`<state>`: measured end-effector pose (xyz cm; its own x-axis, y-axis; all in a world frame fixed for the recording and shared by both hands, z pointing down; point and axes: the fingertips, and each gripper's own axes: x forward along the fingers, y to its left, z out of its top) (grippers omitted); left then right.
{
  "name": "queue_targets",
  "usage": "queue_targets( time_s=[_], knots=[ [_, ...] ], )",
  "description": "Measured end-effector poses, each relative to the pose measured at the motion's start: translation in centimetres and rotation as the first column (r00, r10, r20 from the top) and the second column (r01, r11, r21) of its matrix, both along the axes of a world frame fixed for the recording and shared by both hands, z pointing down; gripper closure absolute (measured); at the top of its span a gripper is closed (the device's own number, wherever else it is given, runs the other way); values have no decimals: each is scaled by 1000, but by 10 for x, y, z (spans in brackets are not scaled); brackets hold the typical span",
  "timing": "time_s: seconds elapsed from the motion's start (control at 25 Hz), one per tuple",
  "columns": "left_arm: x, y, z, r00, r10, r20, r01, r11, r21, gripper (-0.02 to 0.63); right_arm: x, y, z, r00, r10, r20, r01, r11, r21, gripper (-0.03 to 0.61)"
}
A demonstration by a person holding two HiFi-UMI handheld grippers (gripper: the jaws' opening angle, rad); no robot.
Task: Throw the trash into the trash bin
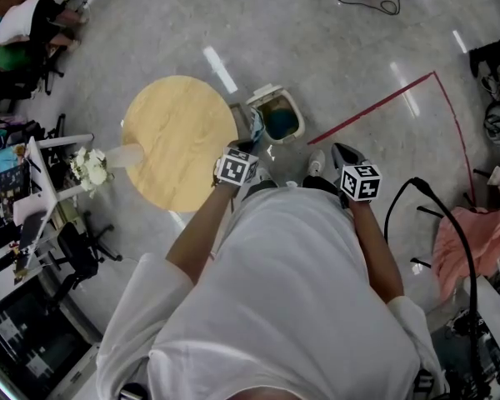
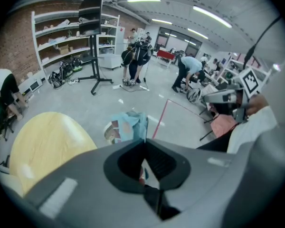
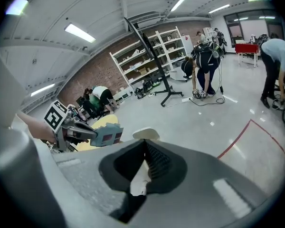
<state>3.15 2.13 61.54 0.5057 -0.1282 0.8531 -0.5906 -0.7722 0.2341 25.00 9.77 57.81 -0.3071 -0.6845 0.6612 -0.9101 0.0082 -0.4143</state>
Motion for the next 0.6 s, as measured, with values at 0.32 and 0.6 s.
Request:
queue_targets(
  time_s=[0.32, 0.6],
  knots=[
    [12, -1, 11, 1000, 10, -6, -11, 1000, -28, 607, 6, 3, 8, 1000, -9, -3, 9, 999, -37, 577],
    [21, -5, 25, 1000, 17, -10, -18, 998, -56, 608, 7, 5, 15, 1000, -19, -2, 19, 997, -71, 577]
  ],
)
